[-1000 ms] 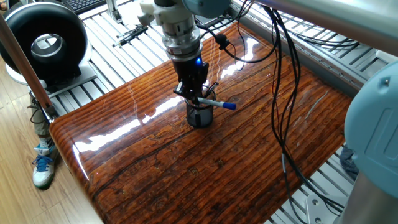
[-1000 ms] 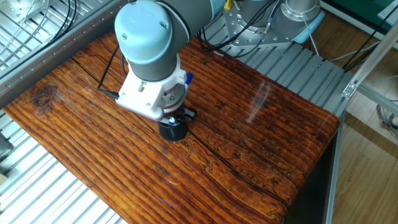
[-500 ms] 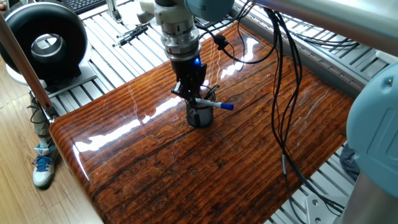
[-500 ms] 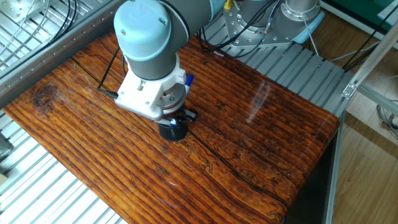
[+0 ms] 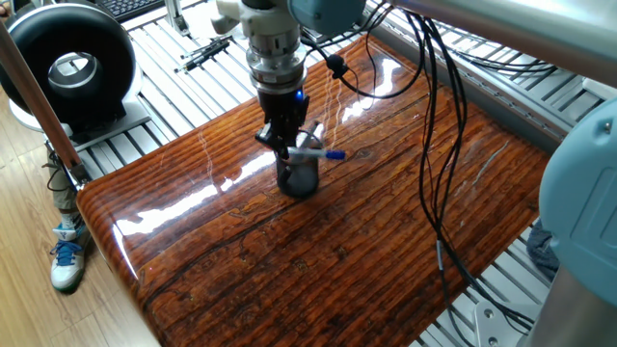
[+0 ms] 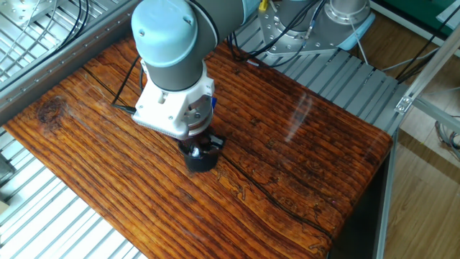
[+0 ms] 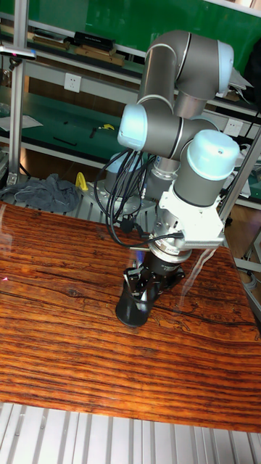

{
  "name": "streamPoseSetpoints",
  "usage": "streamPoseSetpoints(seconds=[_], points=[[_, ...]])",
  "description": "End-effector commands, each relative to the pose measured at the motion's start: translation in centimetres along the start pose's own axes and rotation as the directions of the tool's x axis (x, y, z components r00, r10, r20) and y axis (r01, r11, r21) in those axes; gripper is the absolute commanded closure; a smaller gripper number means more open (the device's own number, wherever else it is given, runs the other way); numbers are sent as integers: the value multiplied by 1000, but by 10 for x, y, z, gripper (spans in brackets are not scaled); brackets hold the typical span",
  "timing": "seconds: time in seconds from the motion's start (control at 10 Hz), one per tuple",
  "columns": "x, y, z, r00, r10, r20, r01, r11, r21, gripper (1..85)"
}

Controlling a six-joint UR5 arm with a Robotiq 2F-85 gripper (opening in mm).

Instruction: Put the pen into the pen holder

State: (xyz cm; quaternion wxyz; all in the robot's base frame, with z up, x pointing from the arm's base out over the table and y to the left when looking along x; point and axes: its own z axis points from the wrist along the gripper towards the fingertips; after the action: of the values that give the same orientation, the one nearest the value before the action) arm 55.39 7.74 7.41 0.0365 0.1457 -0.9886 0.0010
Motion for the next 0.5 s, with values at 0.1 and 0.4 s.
streamPoseSetpoints(seconds=[0.1,0.4], points=[[-6,7,-3,1000,6,12,-6,1000,-20,307],[-7,9,-4,1000,4,15,-4,1000,-25,307]])
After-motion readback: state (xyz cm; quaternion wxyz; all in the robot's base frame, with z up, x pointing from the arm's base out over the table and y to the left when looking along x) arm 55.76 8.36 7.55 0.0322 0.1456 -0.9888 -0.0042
